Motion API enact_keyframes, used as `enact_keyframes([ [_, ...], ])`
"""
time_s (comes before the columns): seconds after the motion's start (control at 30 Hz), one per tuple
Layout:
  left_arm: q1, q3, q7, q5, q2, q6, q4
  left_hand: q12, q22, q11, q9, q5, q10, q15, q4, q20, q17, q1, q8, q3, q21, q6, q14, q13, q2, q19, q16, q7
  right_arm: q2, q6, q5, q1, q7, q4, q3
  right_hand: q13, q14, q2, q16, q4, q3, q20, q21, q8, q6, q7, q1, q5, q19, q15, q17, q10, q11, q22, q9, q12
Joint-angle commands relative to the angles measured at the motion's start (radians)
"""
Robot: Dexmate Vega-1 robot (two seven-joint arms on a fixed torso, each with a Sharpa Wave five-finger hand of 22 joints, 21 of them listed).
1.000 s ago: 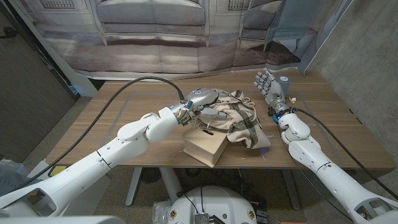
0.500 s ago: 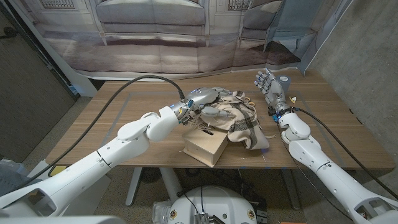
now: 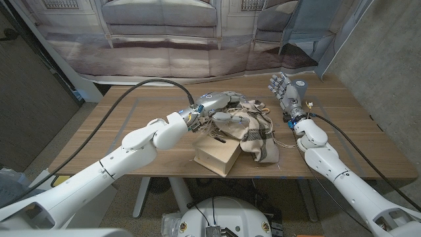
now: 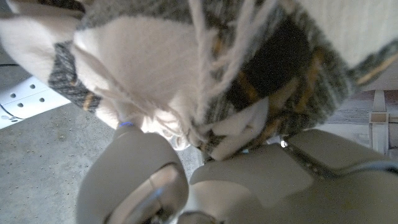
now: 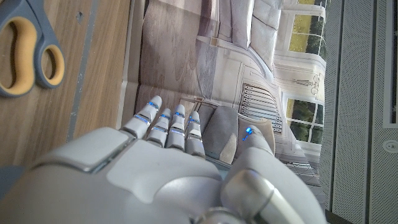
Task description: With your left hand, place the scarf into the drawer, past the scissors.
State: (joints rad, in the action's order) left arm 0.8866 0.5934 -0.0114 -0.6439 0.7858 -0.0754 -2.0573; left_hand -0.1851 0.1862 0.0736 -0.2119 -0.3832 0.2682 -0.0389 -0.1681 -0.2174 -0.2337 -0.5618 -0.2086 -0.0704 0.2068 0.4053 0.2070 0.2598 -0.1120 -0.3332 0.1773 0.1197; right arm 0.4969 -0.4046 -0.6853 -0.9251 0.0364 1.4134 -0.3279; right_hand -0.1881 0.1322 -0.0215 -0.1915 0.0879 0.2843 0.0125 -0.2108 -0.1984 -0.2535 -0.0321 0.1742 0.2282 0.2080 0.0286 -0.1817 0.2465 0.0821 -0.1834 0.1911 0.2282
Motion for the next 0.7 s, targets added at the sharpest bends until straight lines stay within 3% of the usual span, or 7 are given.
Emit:
enact_keyframes([
  [0.03,0.02,-0.013,0.005,0.01,0.013,0.014,-0.033,-0.006,0.003,-0.002,-0.003,-0.009,-0.009,-0.003,0.0,0.001,0.0,0.015,0.002,-0.011,-0.004,-0.011,-0.009,0.001,0.001,0.006,0.007,0.002,-0.002,-0.007,0.004,0.004,0.007,-0.005,-0.003,-0.005,0.005,-0.012,0.005,0.007,0.003,-0.007,0.003,-0.001,-0.002,0.004,-0.001,-0.003,0.004,0.002,-0.002,0.009,-0.003,-0.003,0.003,-0.003],
  [0.7,0.031,-0.018,0.02,0.005,0.011,0.049,-0.066,-0.009,0.003,-0.006,-0.005,-0.017,-0.034,-0.005,0.004,0.002,0.01,0.047,0.011,-0.034,-0.009,-0.044,-0.031,-0.004,0.001,0.027,0.008,-0.007,0.012,0.003,-0.001,-0.012,0.0,0.021,0.004,-0.005,0.006,-0.012,0.005,0.008,0.002,-0.008,0.004,-0.001,-0.002,0.004,-0.002,-0.003,0.004,0.002,-0.002,0.009,-0.004,-0.003,0.003,-0.003],
])
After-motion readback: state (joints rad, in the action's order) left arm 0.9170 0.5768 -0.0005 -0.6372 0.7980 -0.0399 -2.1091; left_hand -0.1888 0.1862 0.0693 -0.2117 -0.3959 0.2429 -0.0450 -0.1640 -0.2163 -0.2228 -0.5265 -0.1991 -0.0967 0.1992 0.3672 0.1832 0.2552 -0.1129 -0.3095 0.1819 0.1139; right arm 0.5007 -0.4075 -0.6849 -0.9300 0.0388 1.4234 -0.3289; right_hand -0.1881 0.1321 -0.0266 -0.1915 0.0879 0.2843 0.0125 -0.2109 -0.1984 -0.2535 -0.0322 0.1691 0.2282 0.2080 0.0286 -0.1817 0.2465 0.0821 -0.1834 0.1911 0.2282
